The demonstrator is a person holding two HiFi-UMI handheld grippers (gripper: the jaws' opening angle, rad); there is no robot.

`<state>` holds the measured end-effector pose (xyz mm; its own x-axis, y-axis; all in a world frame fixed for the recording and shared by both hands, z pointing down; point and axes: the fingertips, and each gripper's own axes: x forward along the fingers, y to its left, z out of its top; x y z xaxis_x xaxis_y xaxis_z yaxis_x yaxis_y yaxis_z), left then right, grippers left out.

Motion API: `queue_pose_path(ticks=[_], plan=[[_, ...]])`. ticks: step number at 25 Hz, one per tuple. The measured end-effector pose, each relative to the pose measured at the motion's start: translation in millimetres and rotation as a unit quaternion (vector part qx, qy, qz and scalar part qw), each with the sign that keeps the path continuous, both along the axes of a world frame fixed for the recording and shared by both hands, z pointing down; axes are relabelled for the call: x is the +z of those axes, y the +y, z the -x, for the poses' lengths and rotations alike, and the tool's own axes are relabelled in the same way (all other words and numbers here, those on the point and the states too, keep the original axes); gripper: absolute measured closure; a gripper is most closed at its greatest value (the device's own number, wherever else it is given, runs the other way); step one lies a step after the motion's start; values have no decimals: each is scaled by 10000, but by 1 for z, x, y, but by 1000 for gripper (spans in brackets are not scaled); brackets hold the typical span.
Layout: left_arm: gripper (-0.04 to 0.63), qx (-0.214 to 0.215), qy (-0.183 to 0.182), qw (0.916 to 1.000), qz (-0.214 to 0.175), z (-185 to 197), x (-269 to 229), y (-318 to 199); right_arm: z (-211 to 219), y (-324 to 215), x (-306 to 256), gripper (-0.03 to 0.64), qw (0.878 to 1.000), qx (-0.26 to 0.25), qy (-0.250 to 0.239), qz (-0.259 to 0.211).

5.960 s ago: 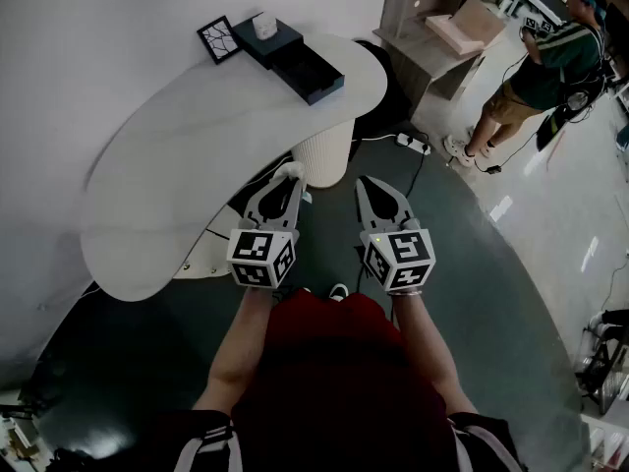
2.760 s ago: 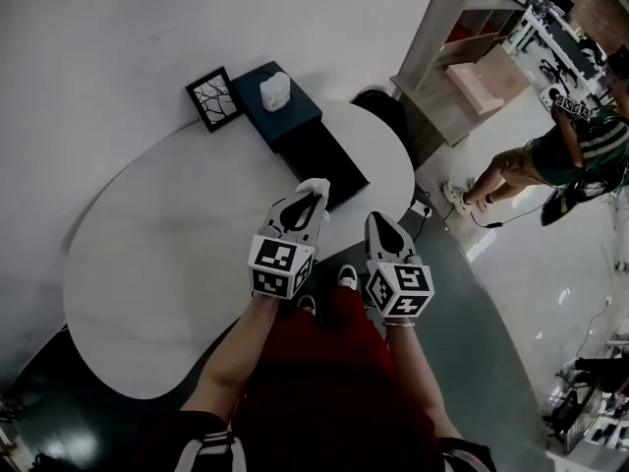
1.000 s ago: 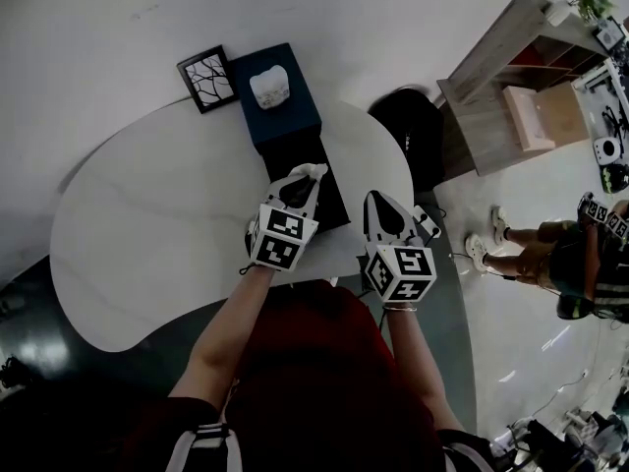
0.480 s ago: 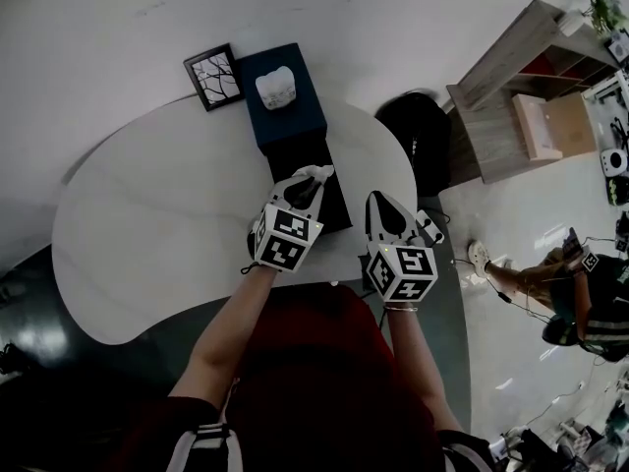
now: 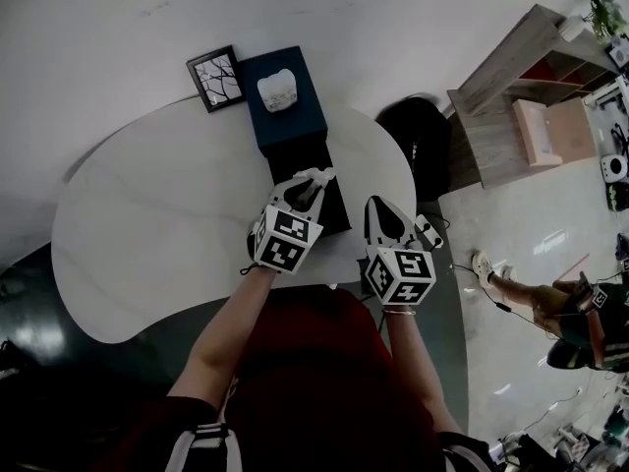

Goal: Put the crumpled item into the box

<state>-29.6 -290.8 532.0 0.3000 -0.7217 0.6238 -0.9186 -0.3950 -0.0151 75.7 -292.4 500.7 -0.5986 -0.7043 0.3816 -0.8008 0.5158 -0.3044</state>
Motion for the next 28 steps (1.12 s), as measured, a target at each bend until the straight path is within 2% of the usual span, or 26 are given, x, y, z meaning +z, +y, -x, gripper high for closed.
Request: queue_pose_path(ticks=[19, 24, 28], plan=[[522, -176, -92, 9998, -41, -3, -9, -1, -11, 7, -9, 601, 9999, 52, 21, -84], [522, -313, -1, 9991, -296, 1, -23, 1, -11, 9, -12, 601, 9999, 45, -3, -146], [522, -535, 261, 9969, -507, 8, -38, 8, -8, 13, -17, 601, 9998, 15, -57, -201]])
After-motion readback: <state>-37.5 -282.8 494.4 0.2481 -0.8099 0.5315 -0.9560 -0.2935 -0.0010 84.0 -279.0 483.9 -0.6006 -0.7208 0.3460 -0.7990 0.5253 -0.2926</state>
